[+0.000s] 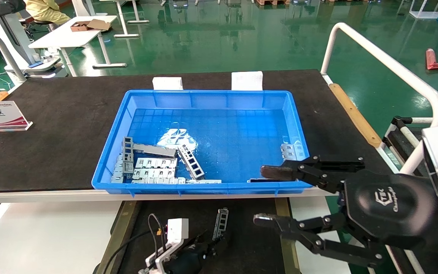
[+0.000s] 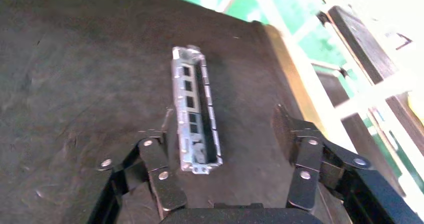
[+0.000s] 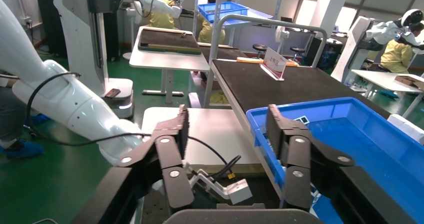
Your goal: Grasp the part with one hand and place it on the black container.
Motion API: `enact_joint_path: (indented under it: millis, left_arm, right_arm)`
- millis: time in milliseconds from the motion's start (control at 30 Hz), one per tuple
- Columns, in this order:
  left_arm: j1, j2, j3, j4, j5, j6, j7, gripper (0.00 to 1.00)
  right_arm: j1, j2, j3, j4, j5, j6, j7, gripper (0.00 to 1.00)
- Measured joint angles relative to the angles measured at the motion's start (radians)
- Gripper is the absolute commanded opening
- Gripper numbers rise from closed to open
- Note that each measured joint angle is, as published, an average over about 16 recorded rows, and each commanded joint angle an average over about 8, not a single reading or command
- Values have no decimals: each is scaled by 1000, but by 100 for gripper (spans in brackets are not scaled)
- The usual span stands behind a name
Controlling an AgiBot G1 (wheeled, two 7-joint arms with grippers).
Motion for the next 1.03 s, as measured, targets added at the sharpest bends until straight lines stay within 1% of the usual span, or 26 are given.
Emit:
enact_joint_path:
  millis: [333,600,800,1033]
  left_arm:
    - [-2,-177,31,-139,23,164,10,100]
    - [-27,-299,33,-240,19,301,5,100]
    - [-50,-358,18,-289,9,390,13,100]
    - [-63,-382,7,-306,3,438,24,100]
  right_arm:
    - [0,0,0,0,0,0,0,100]
    - [0,0,0,0,0,0,0,100]
    - [0,0,0,0,0,0,0,100]
    - [0,0,0,0,0,0,0,100]
